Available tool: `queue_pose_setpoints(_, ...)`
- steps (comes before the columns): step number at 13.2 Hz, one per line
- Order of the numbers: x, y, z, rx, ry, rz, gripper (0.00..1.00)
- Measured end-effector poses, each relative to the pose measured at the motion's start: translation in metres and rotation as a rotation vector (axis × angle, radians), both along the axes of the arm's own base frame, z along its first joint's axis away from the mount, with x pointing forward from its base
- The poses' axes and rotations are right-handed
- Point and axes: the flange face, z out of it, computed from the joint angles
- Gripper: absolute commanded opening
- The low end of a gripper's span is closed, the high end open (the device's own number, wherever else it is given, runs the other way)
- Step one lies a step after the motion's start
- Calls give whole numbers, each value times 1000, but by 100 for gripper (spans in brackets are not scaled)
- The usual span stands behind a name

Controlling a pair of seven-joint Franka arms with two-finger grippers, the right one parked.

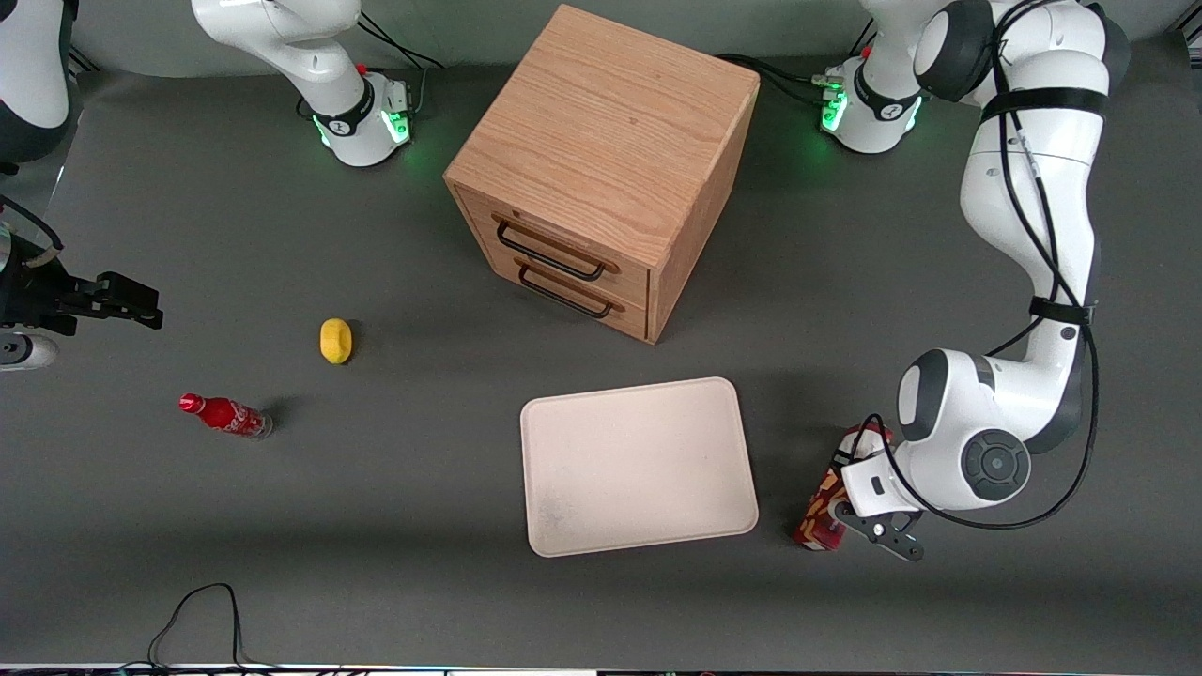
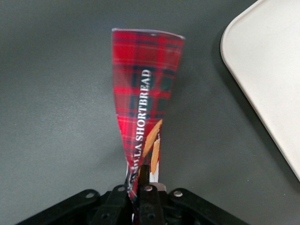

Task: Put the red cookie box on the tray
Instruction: 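Lift the held box upright off the table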

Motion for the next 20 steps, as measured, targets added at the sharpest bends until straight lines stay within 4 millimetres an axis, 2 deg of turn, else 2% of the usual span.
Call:
queue_pose_setpoints(5,0,2,2,4,7,1,0)
queue_pose_setpoints(7,-3,14,16,16,52,10,0)
queue_pose_setpoints(8,-5,22,34,23,74,16,0)
queue_pose_setpoints(10,-14,31,86,44,109,16,0)
queue_pose_setpoints(13,-47,33,175,86,178,27,0)
queue_pose_setpoints(16,-79,29,248,112,194,84,0)
queue_pose_setpoints(18,-93,26,278,115,174,88,0)
queue_pose_setpoints(20,-95,26,285,114,164,87,0)
